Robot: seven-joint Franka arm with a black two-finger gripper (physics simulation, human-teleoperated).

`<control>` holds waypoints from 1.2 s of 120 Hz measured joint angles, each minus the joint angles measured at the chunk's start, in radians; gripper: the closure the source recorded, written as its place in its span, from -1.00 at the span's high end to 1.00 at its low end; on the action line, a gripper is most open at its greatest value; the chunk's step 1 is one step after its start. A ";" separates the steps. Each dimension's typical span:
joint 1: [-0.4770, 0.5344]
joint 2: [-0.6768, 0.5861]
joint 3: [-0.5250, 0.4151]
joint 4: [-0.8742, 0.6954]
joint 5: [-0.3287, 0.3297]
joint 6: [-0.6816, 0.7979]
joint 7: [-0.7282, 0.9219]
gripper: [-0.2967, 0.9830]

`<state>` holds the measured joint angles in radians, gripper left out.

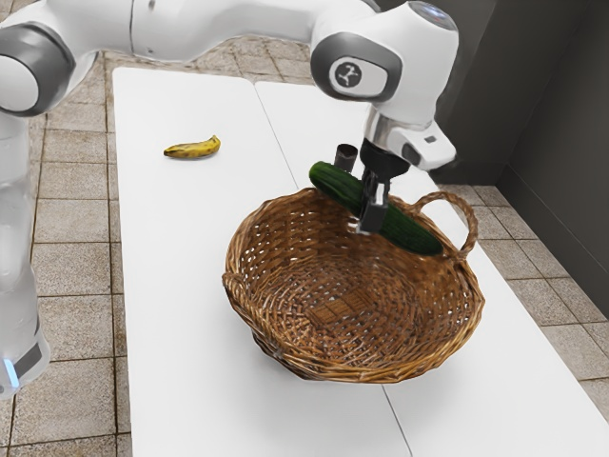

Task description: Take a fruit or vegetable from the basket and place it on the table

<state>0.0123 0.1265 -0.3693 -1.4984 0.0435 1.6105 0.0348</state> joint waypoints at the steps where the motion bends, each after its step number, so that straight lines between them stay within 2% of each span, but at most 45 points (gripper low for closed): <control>1: 0.000 -0.014 0.006 -0.005 0.000 -0.003 0.000 -0.27; 13: -0.010 -0.150 0.089 -0.038 -0.004 -0.053 0.001 -0.24; 27: -0.031 -0.252 0.220 -0.046 0.000 -0.127 0.002 -0.24; 42: 0.008 -0.284 0.384 -0.047 0.004 -0.192 0.003 -0.25; 51: 0.069 -0.283 0.425 -0.048 0.005 -0.216 0.003 -0.25; 64: 0.179 -0.254 0.437 -0.066 0.003 -0.237 0.003 -0.25; 77: 0.281 -0.168 0.438 -0.080 -0.001 -0.235 0.004 -0.25; 90: 0.355 -0.067 0.438 -0.098 -0.006 -0.184 0.005 -0.26; 98: 0.368 -0.030 0.439 -0.101 -0.015 -0.155 0.006 -0.25; 108: 0.339 -0.019 0.439 -0.101 -0.023 -0.129 0.007 0.09; 117: 0.322 -0.017 0.438 -0.100 -0.026 -0.113 0.007 0.27; 136: 0.325 -0.017 0.429 -0.092 -0.033 -0.094 0.008 0.45; 144: 0.361 -0.016 0.314 -0.043 -0.030 -0.090 0.007 0.49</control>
<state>0.3735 0.1110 -0.0558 -1.5411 0.0135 1.5206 0.0419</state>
